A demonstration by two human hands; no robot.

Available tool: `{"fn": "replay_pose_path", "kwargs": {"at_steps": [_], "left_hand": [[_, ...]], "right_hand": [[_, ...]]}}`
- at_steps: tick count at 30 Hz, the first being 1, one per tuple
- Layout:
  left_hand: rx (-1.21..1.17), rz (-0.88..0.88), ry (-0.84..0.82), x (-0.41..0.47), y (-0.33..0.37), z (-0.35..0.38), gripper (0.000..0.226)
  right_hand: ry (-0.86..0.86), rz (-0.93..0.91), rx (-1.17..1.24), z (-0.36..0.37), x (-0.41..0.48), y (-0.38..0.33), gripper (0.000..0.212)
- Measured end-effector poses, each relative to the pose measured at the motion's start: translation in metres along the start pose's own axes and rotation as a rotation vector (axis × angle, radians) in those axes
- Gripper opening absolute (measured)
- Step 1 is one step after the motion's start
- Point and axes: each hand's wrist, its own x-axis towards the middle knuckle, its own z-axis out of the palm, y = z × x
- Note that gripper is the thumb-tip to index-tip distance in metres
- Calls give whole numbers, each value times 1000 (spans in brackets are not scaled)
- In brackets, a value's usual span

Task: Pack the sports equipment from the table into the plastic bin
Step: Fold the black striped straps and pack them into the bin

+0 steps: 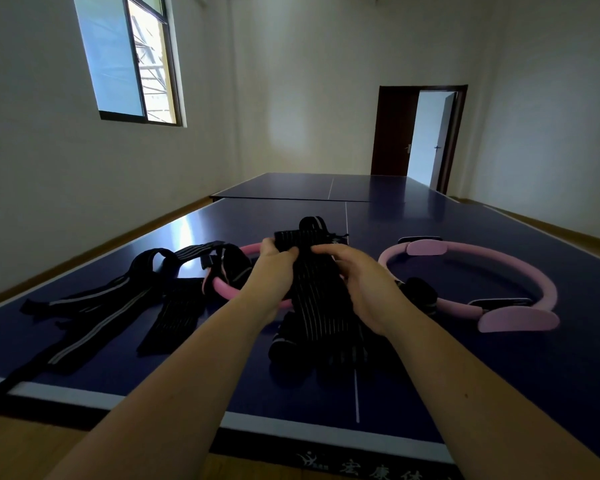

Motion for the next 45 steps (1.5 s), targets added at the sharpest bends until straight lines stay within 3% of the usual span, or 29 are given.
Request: {"fn": "replay_pose_path", "kwargs": {"at_steps": [4,9,13,16,19,24,27,31,34,37,39,41,45], "left_hand": [[103,108,8,1,-5,-1,21],[-165,217,-179,5,-13,-5,32],[-366,-75,-174,-2,-4,-5,21],[-198,-297,-278,-7,0,-3,68],[-155,-351,-372,-9,-1,-2,61],[-237,-374,-340,-7,0,-2,65],[-190,-330,-373,-8,1,-2,43],[-218,-225,-258,-9,-2,1,28],[-232,-120,-170,-4,-4,1,31],[-387,-100,-83,0,-3,-4,33],[-442,-76,-51,9,-8,-8,47],[-459,-78,-48,16,-12,-11,45],[-492,-172,-62,16,-17,-10,32]], "right_hand": [[2,-25,-396,9,6,13,38],[195,-74,-167,7,8,9,42],[280,-71,-84,4,8,10,40],[274,-111,-68,3,6,8,43],[258,-120,-39,3,1,6,38],[202,-75,51,1,-6,4,42],[208,-89,-18,2,-5,7,42],[169,-96,-10,1,-9,6,37],[182,-127,105,-1,-8,8,26],[123,-166,207,-5,-11,10,29],[47,-166,156,-7,-14,10,41],[48,-159,10,-6,-18,11,45],[128,-378,-654,-6,-18,23,39]]}}
